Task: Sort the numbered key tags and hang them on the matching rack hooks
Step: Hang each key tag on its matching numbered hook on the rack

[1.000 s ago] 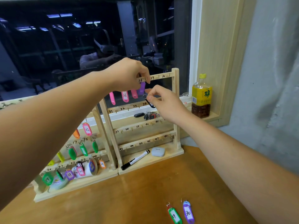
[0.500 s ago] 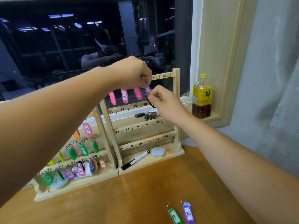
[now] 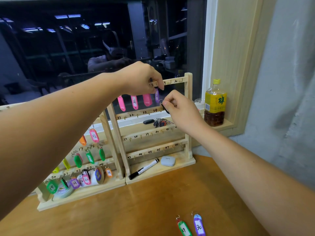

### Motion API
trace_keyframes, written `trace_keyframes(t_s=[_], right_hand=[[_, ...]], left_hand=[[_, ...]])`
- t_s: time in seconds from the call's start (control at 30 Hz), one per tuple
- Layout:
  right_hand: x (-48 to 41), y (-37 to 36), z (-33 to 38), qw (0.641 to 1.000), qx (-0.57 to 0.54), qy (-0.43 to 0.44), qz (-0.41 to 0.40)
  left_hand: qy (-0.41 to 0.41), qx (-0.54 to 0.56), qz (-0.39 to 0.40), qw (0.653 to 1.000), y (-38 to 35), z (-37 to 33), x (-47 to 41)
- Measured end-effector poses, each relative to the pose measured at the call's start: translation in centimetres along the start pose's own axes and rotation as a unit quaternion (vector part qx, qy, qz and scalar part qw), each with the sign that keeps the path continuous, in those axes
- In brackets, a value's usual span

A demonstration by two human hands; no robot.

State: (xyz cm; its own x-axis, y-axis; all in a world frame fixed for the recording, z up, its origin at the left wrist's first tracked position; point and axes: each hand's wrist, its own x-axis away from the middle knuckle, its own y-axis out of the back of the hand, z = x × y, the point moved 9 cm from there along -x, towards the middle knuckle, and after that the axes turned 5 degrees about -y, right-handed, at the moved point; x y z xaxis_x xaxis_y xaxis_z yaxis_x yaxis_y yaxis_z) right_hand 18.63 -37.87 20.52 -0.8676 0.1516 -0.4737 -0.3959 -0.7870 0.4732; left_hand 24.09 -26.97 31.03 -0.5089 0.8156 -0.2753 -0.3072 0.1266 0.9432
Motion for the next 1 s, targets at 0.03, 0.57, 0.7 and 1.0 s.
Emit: trace_keyframes(t_s=[0.03, 0.57, 0.7, 1.0], right_hand=[[0.1, 0.2, 0.2, 1.0, 0.003, 0.001, -0.005], [-2.7, 0.8, 3.6, 0.994, 0.058, 0.008, -0.088], [-1.9, 0.7, 2.5, 0.996, 0.05, -0.013, -0.072], [6.8, 2.1, -1.5, 0.996, 0.045, -0.042, -0.059]], left_hand=[[0.006, 0.023, -0.003, 1.0, 0.0, 0.2, 0.2], [0.096, 0.137, -0.081, 0.983, 0.8, 2.2, 2.5], [0.095, 0.142, -0.123, 0.977, 1.4, 1.2, 3.7], [0.065, 0.189, -0.199, 0.959, -2.7, -6.1, 10.9]])
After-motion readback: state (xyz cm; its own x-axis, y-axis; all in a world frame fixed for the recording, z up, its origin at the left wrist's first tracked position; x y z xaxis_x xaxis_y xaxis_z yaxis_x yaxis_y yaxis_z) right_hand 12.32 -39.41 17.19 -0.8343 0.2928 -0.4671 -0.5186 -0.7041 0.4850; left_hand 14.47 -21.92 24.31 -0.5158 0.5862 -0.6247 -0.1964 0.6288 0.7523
